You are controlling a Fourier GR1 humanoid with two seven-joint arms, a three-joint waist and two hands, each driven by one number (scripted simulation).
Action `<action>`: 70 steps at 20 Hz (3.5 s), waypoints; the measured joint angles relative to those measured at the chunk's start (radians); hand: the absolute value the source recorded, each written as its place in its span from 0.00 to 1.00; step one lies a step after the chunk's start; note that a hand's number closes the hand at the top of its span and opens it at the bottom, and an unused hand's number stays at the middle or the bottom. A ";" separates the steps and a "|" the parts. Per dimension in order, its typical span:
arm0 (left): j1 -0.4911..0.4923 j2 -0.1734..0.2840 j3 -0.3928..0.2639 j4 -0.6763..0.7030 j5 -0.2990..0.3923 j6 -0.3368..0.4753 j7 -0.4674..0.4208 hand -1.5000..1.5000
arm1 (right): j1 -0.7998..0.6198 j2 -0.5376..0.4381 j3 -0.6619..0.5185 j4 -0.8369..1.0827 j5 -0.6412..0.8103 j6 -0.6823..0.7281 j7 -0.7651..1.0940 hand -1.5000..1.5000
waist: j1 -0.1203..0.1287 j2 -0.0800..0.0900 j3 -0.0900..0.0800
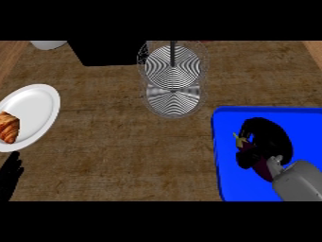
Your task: Pick the eggplant from the tray and place it in the tiered basket
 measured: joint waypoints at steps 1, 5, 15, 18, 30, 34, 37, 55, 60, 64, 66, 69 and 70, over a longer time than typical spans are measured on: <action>0.008 0.004 -0.001 -0.004 0.003 0.000 0.002 0.50 | -0.007 0.024 0.012 -0.026 0.028 -0.025 0.032 1.00 | -0.003 0.000 0.000; 0.010 -0.010 -0.010 -0.012 0.004 0.014 0.005 0.50 | -0.035 0.098 0.003 -0.150 0.102 -0.113 0.127 1.00 | -0.028 -0.002 -0.005; -0.007 -0.034 -0.016 -0.001 -0.002 0.037 0.004 0.50 | -0.169 0.117 -0.076 -0.495 0.311 -0.125 0.233 1.00 | -0.063 -0.005 0.000; -0.013 -0.035 -0.020 0.000 -0.006 0.041 0.005 0.50 | -0.210 0.107 -0.099 -0.560 0.340 -0.084 0.258 1.00 | -0.061 -0.002 0.001; -0.054 -0.025 -0.051 0.001 -0.022 0.037 0.010 0.50 | -0.396 0.182 -0.211 -0.534 0.402 0.060 0.301 1.00 | -0.020 0.015 -0.004; -0.071 -0.022 -0.064 0.012 -0.020 0.043 0.022 0.50 | -0.461 0.223 -0.260 -0.456 0.407 0.090 0.293 1.00 | -0.009 0.020 -0.003; -0.086 -0.020 -0.076 0.023 -0.016 0.040 0.020 0.50 | -0.513 0.253 -0.294 -0.375 0.409 0.103 0.278 1.00 | 0.002 0.024 -0.001; -0.143 -0.007 -0.126 0.062 -0.009 0.057 0.008 0.50 | -0.665 0.414 -0.387 0.130 0.490 0.066 0.183 1.00 | 0.036 0.035 0.004; -0.156 -0.004 -0.138 0.067 -0.012 0.073 0.003 0.50 | -0.656 0.484 -0.465 0.208 0.466 -0.057 0.150 0.00 | 0.039 0.039 0.006; -0.163 -0.003 -0.141 0.073 0.003 0.071 -0.005 0.50 | -0.661 0.520 -0.548 0.248 0.400 -0.167 0.109 0.00 | 0.044 0.040 0.005; -0.170 -0.002 -0.146 0.079 0.008 0.074 -0.007 0.50 | -0.652 0.529 -0.564 0.257 0.361 -0.231 0.079 0.00 | 0.044 0.040 0.006; -0.176 0.001 -0.151 0.082 0.017 0.075 -0.003 0.50 | -0.656 0.537 -0.601 0.266 0.310 -0.325 0.021 0.00 | 0.045 0.040 0.006; -0.178 0.001 -0.154 0.085 0.014 0.078 -0.007 0.50 | -0.653 0.539 -0.612 0.265 0.292 -0.355 -0.002 0.00 | 0.044 0.039 0.007</action>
